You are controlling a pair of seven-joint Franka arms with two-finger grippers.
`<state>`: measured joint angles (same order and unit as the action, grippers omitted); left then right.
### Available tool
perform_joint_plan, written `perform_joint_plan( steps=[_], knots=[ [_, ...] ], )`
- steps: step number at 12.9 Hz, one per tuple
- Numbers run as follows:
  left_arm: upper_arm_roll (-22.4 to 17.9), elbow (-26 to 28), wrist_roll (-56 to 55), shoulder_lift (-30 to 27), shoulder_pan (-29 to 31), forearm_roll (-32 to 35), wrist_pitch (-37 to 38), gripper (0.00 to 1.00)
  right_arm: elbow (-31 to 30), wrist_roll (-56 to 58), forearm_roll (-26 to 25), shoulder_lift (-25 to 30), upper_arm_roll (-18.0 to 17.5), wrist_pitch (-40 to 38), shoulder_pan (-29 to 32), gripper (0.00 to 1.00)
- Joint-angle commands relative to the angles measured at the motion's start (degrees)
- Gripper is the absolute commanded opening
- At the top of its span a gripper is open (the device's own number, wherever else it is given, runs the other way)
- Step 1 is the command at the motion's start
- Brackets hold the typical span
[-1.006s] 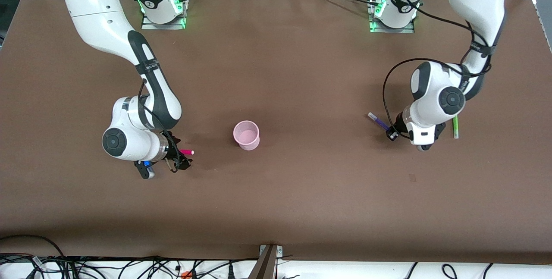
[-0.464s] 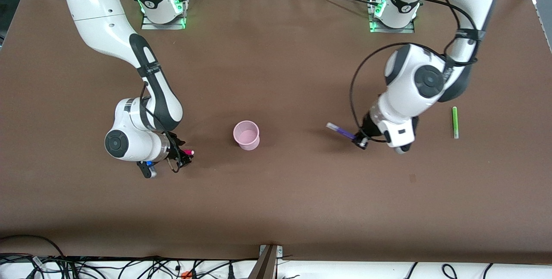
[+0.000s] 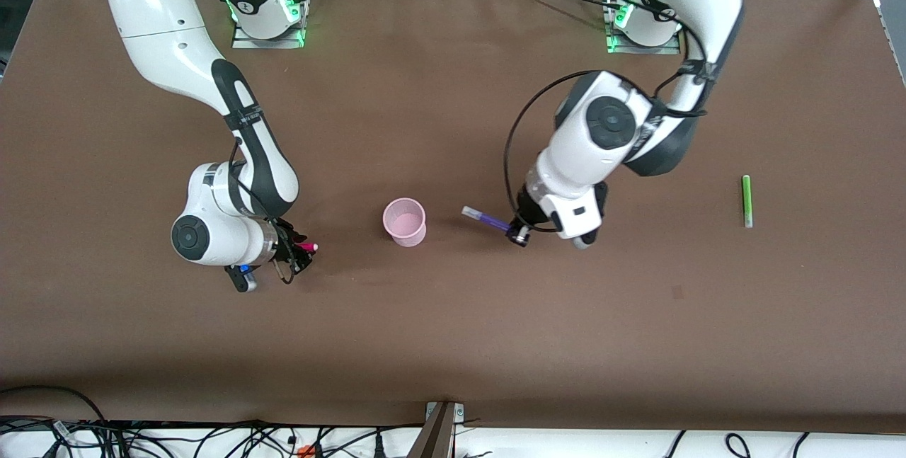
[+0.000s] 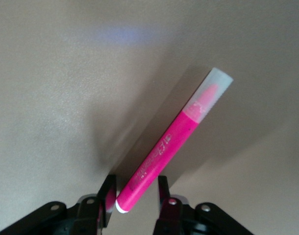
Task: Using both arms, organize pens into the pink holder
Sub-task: 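Carry the blue pen over the pink cup with the left gripper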
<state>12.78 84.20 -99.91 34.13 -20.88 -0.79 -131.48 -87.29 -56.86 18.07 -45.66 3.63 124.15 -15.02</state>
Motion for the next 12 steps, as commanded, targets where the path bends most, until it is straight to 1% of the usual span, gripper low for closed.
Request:
perform_joint_plan(
  steps=[1,2,3,4,6,8,9,10,12],
  knots=[
    [-1.0,-8.24,-8.08,5.76,-4.07,6.66,0.0,0.0,-0.33,4.11,2.15,-0.13,-0.12,-0.58,0.87,0.26],
    [-1.09,-9.82,-10.63,7.08,-5.65,8.94,-0.44,0.0,-0.33,4.99,2.58,-0.04,-0.12,-0.67,1.05,0.19],
    [-2.3,-11.06,-12.92,7.79,-7.67,11.75,-0.45,0.0,-0.33,5.52,2.59,-0.04,-0.12,-0.75,1.05,0.13],
    [-3.88,-12.38,-14.85,8.49,-10.03,14.13,-0.53,0.0,-0.33,5.7,2.59,0.05,-0.12,-1.1,1.05,0.09],
    [-8.79,-14.84,-15.75,10.43,-15.91,16.87,-0.53,0.0,-0.25,6.31,2.59,0.22,-0.12,-1.37,1.05,0.01],
    [-15.99,-16.08,-15.93,12.18,-23.12,18.46,-0.53,0.0,-0.07,8.5,2.59,0.48,-0.12,-1.98,1.05,0.0],
    [-19.42,-16.6,-15.93,13.15,-25.85,18.46,-0.62,0.0,0.1,9.82,2.68,0.57,-0.12,-3.81,1.14,0.0],
    [-20.93,-17.39,-15.93,14.2,-27.79,18.46,-0.88,0.0,0.54,11.05,3.03,1.1,-0.03,-5.57,1.4,0.0],
    [-22.35,-19.32,-15.84,16.31,-30.09,18.98,-1.24,0.0,0.81,14.3,3.38,1.8,0.06,-8.56,2.1,0.0]
  ],
)
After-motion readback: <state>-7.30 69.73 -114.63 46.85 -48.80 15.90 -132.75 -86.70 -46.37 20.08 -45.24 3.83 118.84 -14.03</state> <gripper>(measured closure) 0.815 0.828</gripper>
